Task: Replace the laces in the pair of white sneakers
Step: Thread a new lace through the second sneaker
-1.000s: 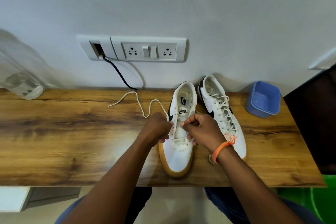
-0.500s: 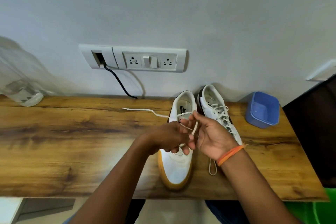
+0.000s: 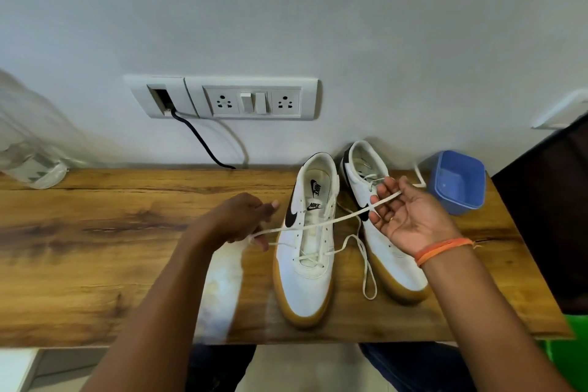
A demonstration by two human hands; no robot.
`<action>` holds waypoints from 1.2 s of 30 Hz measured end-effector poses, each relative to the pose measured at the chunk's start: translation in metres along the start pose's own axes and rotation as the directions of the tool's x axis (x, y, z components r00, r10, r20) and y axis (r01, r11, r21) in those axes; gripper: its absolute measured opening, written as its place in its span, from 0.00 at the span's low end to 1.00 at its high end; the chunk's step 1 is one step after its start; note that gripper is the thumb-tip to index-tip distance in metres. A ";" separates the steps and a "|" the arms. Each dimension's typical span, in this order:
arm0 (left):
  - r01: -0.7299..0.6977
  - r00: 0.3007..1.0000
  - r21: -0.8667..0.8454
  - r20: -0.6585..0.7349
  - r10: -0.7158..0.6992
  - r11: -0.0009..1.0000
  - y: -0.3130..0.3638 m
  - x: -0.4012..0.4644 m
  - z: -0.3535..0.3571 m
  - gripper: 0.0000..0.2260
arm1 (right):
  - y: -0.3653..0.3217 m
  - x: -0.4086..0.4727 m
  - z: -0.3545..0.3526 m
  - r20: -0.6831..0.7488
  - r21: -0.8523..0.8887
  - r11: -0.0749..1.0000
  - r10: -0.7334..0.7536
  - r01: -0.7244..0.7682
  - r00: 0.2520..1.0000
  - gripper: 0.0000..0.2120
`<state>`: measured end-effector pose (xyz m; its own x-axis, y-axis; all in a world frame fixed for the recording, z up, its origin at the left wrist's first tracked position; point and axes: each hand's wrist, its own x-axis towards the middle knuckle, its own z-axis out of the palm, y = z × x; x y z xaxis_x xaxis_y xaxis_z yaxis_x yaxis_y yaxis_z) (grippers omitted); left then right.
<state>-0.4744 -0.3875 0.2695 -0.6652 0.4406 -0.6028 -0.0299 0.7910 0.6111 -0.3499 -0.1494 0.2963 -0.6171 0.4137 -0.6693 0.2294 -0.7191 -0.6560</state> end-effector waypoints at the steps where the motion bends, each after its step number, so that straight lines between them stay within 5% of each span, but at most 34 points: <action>1: -0.047 0.996 0.024 -0.074 0.048 0.999 0.003 0.001 0.002 0.22 | 0.004 0.000 0.003 0.020 -0.041 0.999 -0.017 0.017 1.000 0.16; 5: -0.300 0.852 0.089 -0.423 0.309 0.950 0.030 -0.003 0.024 0.11 | 0.024 -0.004 0.019 0.164 -0.076 0.997 -0.004 0.017 0.986 0.16; 7: -0.405 0.891 -0.207 -0.309 0.333 0.891 0.048 -0.008 0.041 0.10 | 0.031 -0.005 0.025 0.233 -0.034 0.999 0.009 -0.001 0.973 0.16; 9: -0.354 0.934 -0.430 -0.126 0.333 0.830 0.057 -0.012 0.055 0.12 | 0.033 -0.006 0.027 0.274 -0.017 1.000 -0.009 0.014 0.962 0.15; 14: -0.260 0.946 -0.473 0.051 0.320 0.842 0.051 -0.010 0.054 0.10 | 0.023 -0.006 0.020 0.248 -0.038 0.998 -0.030 0.041 0.968 0.15; 18: -0.310 0.945 -0.315 0.004 0.328 0.897 0.040 -0.009 0.032 0.03 | 0.014 -0.005 0.012 0.197 -0.059 0.998 -0.020 0.032 0.980 0.14; 22: -0.246 0.954 0.223 -0.116 0.276 0.943 0.013 -0.004 -0.001 0.05 | 0.007 0.002 -0.002 0.072 -0.090 0.995 -0.040 0.046 0.997 0.14; 24: -0.144 0.976 0.338 -0.105 0.190 0.930 -0.001 -0.002 -0.008 0.05 | 0.009 0.003 -0.004 0.071 -0.110 0.994 -0.018 0.026 0.997 0.14; 31: 0.117 0.991 0.498 -0.114 -0.068 0.859 -0.021 0.000 -0.020 0.13 | 0.018 0.003 0.001 0.084 -0.216 0.974 -0.046 0.063 0.995 0.13; 36: 0.378 0.862 0.362 -0.473 -0.181 0.852 -0.034 -0.014 -0.041 0.19 | 0.017 0.001 -0.001 0.089 -0.299 0.944 -0.116 0.138 0.989 0.14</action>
<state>-0.4941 -0.4377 0.2783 -0.9209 0.0360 -0.3881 -0.0064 0.9942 0.1074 -0.3458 -0.1605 0.2840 -0.7040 0.4433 -0.5548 0.3564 -0.4551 -0.8160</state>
